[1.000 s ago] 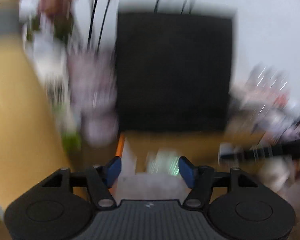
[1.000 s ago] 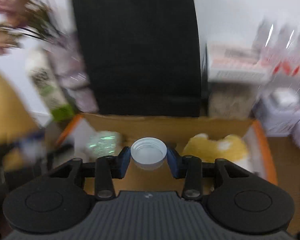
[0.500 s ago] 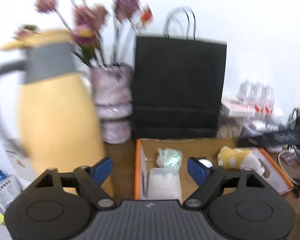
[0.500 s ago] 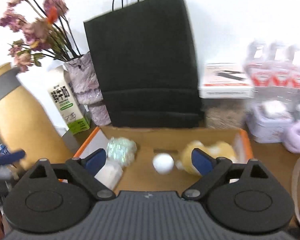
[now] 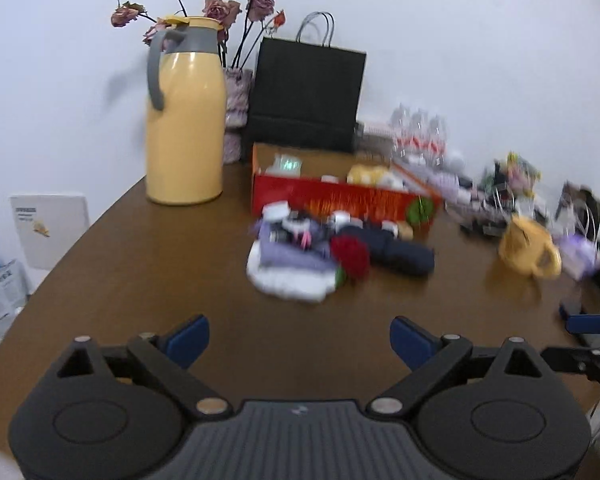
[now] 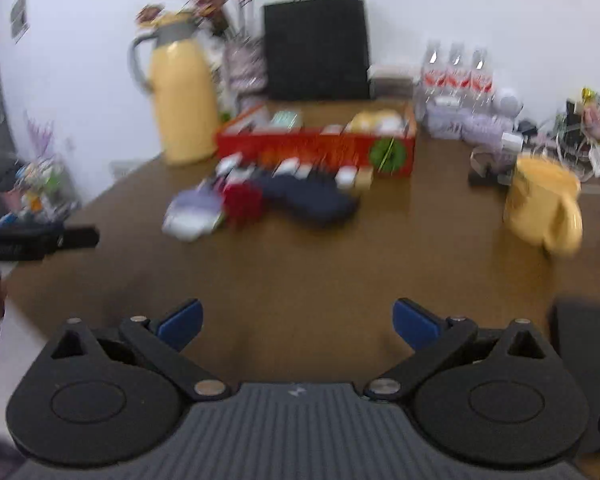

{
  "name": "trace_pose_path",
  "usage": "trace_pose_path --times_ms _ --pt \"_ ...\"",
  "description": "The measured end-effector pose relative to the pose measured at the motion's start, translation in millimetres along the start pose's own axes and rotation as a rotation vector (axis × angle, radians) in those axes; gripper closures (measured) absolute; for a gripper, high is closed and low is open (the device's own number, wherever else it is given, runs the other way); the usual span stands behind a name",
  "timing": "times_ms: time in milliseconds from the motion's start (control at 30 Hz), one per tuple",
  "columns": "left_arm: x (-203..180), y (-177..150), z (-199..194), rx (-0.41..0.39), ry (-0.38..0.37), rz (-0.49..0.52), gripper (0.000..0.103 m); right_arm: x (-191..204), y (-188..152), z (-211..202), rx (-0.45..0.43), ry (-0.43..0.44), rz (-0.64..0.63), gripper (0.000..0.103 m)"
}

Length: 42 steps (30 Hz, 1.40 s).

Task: Organize objects
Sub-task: 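Place the cap and plastic container into the red box with both grippers, then grasp a white cap with the right gripper while the left grasps a ridged cap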

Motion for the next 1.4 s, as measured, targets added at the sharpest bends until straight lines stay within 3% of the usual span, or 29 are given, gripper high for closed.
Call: trace_pose_path --times_ms 133,333,500,600,700,800,900,1000,1067,1167,1233,1400 --pt "6 5 -35 -0.061 0.049 -0.052 0.006 9 -12 -21 -0.028 0.032 0.029 0.0" --pt "4 6 -61 -0.121 0.05 -0.035 0.006 4 3 -46 -0.145 -0.088 -0.052 0.0" --pt "8 6 -40 -0.101 0.069 -0.066 0.008 -9 10 -37 -0.162 -0.055 0.01 0.0" --pt "15 26 -5 -0.111 0.084 -0.079 0.016 -10 23 -15 -0.155 -0.041 -0.005 0.002" --pt "26 66 48 -0.143 0.086 -0.083 0.016 -1 58 16 -0.188 -0.005 -0.055 0.014" --pt "43 99 105 -0.127 0.142 -0.145 0.017 6 101 59 -0.239 0.014 -0.104 0.028" --pt "47 125 172 -0.084 0.026 -0.16 0.018 12 138 121 -0.228 0.018 -0.123 0.035" --pt "56 137 235 -0.025 0.005 -0.18 0.036 17 171 199 -0.161 0.035 -0.127 0.05" --pt "59 135 264 -0.002 0.023 -0.169 0.038 12 179 242 -0.121 0.033 -0.122 0.062" --pt "53 124 280 0.041 -0.007 -0.155 0.048 0 173 292 -0.027 0.029 -0.082 0.075" --pt "49 118 282 0.043 0.005 -0.116 0.066 -3 166 302 0.003 0.038 -0.054 0.088" --pt "45 116 274 0.004 0.016 -0.09 0.067 6 160 294 -0.033 0.008 -0.109 0.099"
Point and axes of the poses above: each gripper's, at about its wrist camera, not at the fingertips, and z roughly the way its jaws point, x to its left, y to its top, the point moved 9 cm from there along z, roughly the way its jaws point
